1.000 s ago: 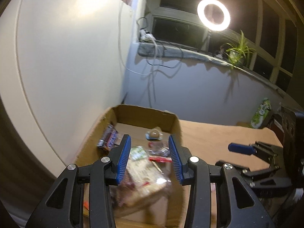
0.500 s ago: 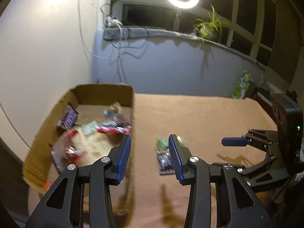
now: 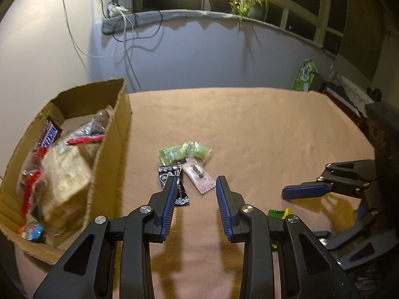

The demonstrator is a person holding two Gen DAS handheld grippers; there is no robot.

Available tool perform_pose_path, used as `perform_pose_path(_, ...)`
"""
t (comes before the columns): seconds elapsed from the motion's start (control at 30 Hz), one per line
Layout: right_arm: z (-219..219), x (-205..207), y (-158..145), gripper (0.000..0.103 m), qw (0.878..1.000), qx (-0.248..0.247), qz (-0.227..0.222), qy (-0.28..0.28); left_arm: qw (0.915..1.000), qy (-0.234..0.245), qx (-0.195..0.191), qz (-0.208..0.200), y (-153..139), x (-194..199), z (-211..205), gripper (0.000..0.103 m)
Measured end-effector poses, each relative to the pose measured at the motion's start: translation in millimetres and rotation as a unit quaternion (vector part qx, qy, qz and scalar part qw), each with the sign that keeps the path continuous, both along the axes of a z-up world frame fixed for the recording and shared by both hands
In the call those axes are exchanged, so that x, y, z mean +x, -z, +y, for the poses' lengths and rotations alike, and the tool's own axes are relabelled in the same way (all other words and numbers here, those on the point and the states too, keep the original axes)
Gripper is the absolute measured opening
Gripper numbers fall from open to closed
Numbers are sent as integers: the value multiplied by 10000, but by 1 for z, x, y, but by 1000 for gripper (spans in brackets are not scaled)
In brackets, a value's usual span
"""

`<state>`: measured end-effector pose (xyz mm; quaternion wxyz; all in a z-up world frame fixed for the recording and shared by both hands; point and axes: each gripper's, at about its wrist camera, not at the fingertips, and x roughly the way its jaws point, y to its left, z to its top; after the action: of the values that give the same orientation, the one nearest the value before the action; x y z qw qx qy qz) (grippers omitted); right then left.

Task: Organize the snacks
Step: 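Move the left gripper to the green candy while the right gripper approaches the yellow candy packet, then close the left gripper on the green candy while the right gripper grasps the yellow packet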

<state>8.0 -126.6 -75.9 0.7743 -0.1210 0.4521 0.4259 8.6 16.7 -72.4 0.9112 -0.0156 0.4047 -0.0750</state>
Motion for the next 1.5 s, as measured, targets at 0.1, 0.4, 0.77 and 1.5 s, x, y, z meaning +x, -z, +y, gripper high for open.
perform_pose_path(0.1, 3, -2, 2, 52, 10000, -17, 14, -60, 10000, -4, 58, 79, 6, 3, -2, 31)
perform_pose_path(0.4, -11, 1, 5, 34, 9999, 63, 148, 18, 9996, 240, 54, 159, 9, -4, -13, 31)
perform_pose_path(0.77, -32, 8, 8, 25, 9994, 33, 133, 311, 9955, 874, -101, 357, 12, -23, -44, 31)
perform_pose_path(1.5, -40, 1, 8, 16, 9986, -88, -92, 509, 9912, 1263, 318, 234, 18, -39, -67, 21)
